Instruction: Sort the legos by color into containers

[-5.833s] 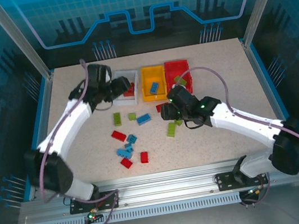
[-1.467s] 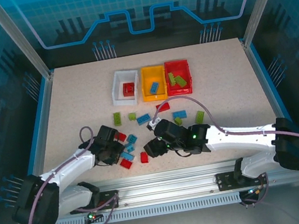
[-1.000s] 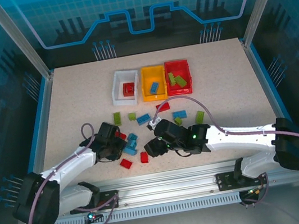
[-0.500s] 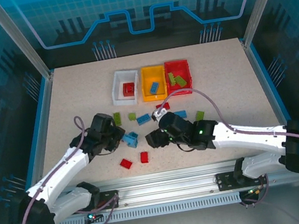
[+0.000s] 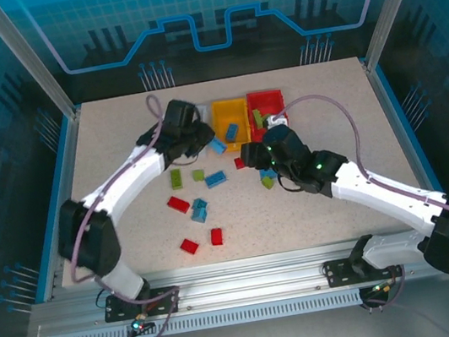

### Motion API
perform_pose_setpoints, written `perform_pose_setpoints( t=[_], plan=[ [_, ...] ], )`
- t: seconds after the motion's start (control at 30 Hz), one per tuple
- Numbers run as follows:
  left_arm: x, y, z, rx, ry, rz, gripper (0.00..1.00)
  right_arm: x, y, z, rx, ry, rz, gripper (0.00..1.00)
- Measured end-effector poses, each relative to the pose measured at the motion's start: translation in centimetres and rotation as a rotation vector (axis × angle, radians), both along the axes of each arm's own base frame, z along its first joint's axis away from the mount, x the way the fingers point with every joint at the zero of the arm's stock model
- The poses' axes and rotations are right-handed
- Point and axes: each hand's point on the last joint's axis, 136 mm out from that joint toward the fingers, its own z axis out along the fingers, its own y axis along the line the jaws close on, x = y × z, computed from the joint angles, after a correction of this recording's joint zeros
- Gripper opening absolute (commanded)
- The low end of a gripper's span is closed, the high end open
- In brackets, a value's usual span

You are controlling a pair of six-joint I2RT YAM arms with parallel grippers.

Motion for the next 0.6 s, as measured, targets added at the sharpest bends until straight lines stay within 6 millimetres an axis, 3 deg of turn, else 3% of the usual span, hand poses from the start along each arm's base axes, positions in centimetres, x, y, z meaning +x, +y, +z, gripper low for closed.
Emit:
perform_pose_setpoints(
  t=[0.13, 0.3, 0.37, 0.47, 0.6],
  plan=[
    [4.5, -2.5, -0.7, 0.078, -0.069, -0.070, 0.24, 0.2, -0.5, -0.1, -0.003, 0.006, -0.010, 0.66],
    [8.0, -4.0, -3.6, 0.172, -0.101, -0.131, 0.27, 0.1, -1.0, 0.2, 0.003, 0.006, -0.018, 0.66],
    [8.7, -4.3, -4.9, 0.203, -0.100, -0.153, 0.30, 0.1, -1.2, 0.4, 0.005, 0.006, -0.018, 0.66],
    [9.0, -4.4, -7.0, 0.243, -0.084, -0.186, 0.41, -0.1, -1.2, 0.4, 0.008, 0.011, -0.013, 0.66],
    [8.6, -4.5, -8.0, 0.265, -0.063, -0.217, 0.55, -0.2, -1.3, 0.2, 0.003, 0.020, -0.009, 0.67]
  ],
)
